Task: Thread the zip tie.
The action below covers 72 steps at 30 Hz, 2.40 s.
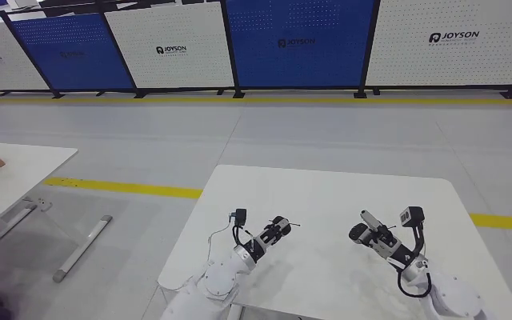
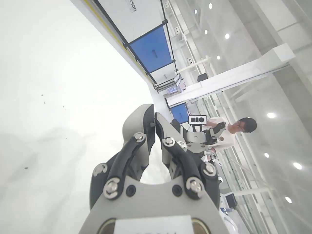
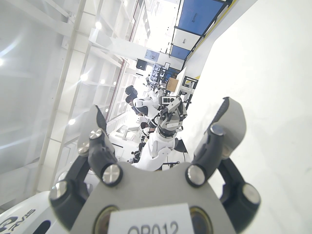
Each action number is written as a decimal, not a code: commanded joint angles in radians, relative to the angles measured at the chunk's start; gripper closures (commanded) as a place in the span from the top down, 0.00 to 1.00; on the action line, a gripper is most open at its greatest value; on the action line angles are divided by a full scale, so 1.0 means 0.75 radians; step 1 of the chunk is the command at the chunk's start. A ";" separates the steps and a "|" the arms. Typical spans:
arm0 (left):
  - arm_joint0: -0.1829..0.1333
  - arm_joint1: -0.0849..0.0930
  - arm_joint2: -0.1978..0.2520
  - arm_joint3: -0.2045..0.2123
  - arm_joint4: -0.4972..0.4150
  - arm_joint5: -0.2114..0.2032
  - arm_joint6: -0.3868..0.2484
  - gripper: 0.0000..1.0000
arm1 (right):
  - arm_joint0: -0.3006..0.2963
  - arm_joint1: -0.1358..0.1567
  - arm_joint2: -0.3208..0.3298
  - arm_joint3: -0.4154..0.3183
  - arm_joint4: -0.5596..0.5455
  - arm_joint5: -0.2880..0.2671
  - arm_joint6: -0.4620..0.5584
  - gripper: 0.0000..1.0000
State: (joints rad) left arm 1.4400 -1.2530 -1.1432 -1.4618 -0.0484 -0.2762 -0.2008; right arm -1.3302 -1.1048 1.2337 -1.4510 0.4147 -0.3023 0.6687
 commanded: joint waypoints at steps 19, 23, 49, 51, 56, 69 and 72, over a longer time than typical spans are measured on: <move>0.274 0.031 -0.237 -0.847 -0.303 -0.085 -0.183 0.00 | 0.000 0.000 0.000 0.000 0.000 0.000 0.000 1.00; 0.331 0.031 -0.287 -0.897 -0.311 -0.085 -0.216 0.00 | 0.000 0.000 0.000 0.000 0.000 0.000 0.000 1.00; 0.173 0.018 -0.083 -0.358 0.005 0.061 -0.094 0.00 | 0.000 0.000 0.000 0.000 0.000 0.000 0.000 1.00; 0.166 0.016 -0.072 -0.333 -0.002 0.055 -0.078 0.00 | 0.000 0.000 0.000 0.000 0.000 0.000 0.000 1.00; 0.166 0.016 -0.072 -0.333 -0.002 0.055 -0.078 0.00 | 0.000 0.000 0.000 0.000 0.000 0.000 0.000 1.00; 0.172 0.013 -0.064 -0.499 -0.090 -0.014 -0.053 0.00 | 0.000 0.000 0.000 0.000 0.000 0.000 0.000 1.00; 0.199 0.015 -0.079 -0.640 -0.174 -0.085 -0.051 0.00 | 0.000 0.000 0.000 0.000 0.000 0.000 0.000 1.00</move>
State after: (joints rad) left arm 1.5807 -1.2425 -1.1982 -1.8964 -0.1493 -0.3237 -0.2361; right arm -1.3302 -1.1048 1.2337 -1.4510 0.4147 -0.3023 0.6687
